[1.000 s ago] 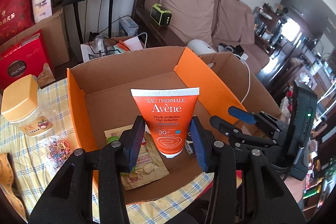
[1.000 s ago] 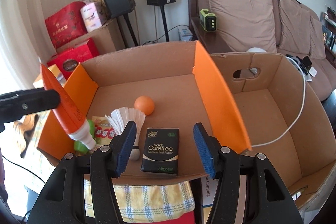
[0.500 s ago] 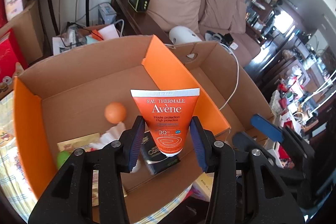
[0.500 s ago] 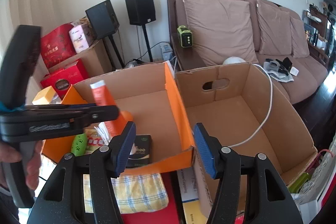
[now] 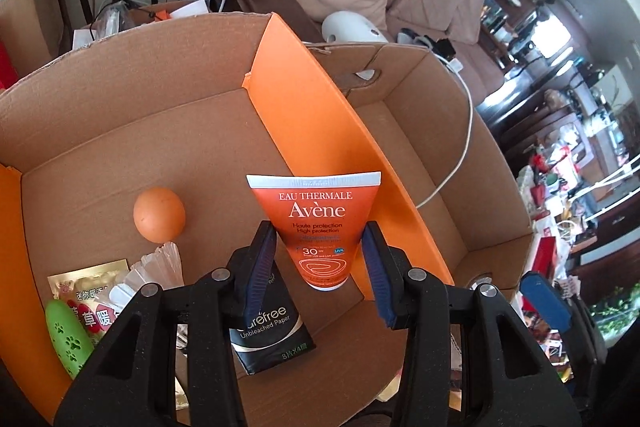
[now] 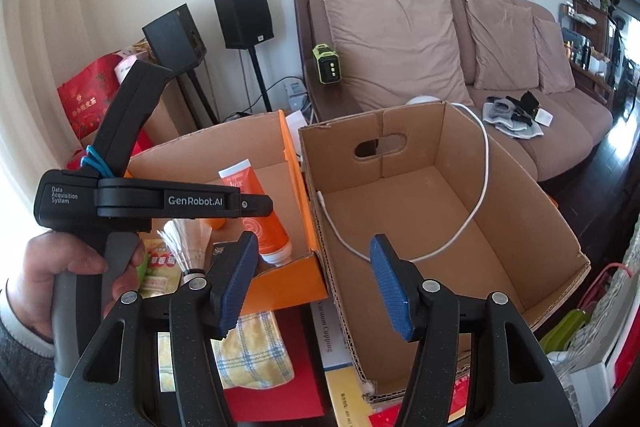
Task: Organize objects
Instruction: 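Lower tissue pack and sunscreen tube into the box and open both grippers, then withdraw both grippers from the box toward the jar and rubber bands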
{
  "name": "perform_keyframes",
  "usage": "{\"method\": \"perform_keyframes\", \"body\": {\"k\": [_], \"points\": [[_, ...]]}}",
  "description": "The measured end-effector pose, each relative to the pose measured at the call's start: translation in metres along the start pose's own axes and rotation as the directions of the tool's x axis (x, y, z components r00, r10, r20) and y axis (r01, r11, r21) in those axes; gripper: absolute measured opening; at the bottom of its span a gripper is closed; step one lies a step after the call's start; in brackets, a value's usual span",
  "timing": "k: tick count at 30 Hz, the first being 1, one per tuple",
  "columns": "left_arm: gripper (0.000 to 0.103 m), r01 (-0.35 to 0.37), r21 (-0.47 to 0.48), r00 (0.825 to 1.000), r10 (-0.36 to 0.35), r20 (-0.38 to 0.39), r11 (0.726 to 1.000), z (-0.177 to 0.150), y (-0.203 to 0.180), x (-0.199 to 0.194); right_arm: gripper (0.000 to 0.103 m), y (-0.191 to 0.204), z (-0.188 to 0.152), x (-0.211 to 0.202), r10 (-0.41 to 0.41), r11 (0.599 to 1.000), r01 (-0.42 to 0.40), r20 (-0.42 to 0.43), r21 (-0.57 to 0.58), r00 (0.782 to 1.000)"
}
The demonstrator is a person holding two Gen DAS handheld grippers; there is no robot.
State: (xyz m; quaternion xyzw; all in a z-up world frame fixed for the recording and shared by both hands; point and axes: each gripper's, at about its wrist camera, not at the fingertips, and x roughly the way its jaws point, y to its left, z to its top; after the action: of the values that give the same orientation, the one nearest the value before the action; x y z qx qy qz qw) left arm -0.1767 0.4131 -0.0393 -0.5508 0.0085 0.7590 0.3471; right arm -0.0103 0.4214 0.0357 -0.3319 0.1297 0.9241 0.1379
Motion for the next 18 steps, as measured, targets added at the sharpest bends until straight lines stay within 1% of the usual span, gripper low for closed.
{"method": "perform_keyframes", "body": {"k": [1,3,5,7,9,12,14,16,18], "points": [[0.042,-0.004,0.001,1.000,0.004,-0.006,1.000,0.001,-0.001,0.002,0.060,0.000,0.000,0.001,0.001,1.000,-0.001,-0.002,0.001,1.000],[0.043,-0.037,-0.003,0.999,0.037,-0.010,0.999,0.003,-0.002,0.003,0.060,0.001,-0.001,0.001,0.009,1.000,-0.009,-0.003,0.000,1.000],[0.055,-0.049,-0.004,0.999,0.049,-0.004,0.999,0.004,-0.002,0.000,0.060,0.001,0.000,0.003,0.012,1.000,-0.012,-0.003,0.000,1.000],[0.062,-0.026,-0.015,1.000,0.026,0.007,1.000,0.005,0.001,-0.006,0.060,0.002,-0.001,0.003,0.018,1.000,-0.018,-0.002,0.002,1.000],[0.064,-0.021,-0.012,1.000,0.021,0.023,1.000,0.008,0.005,-0.013,0.060,0.004,-0.001,0.003,0.021,1.000,-0.021,-0.002,0.001,1.000],[0.070,-0.034,0.015,0.997,0.033,0.067,0.999,0.003,0.005,-0.036,0.060,0.008,0.000,0.003,0.026,1.000,-0.026,0.002,-0.006,1.000],[0.077,-0.048,0.034,0.993,0.044,0.106,0.998,-0.003,0.007,-0.055,0.060,0.011,0.001,0.002,0.030,1.000,-0.030,0.005,-0.010,1.000],[0.082,-0.063,0.047,0.988,0.056,0.141,0.997,-0.009,0.010,-0.073,0.060,0.016,0.003,0.001,0.036,0.999,-0.036,0.009,-0.016,0.999],[0.090,-0.088,0.055,0.981,0.077,0.176,0.995,-0.018,0.016,-0.093,0.063,0.021,0.004,0.001,0.043,0.999,-0.042,0.010,-0.026,0.999]]}}
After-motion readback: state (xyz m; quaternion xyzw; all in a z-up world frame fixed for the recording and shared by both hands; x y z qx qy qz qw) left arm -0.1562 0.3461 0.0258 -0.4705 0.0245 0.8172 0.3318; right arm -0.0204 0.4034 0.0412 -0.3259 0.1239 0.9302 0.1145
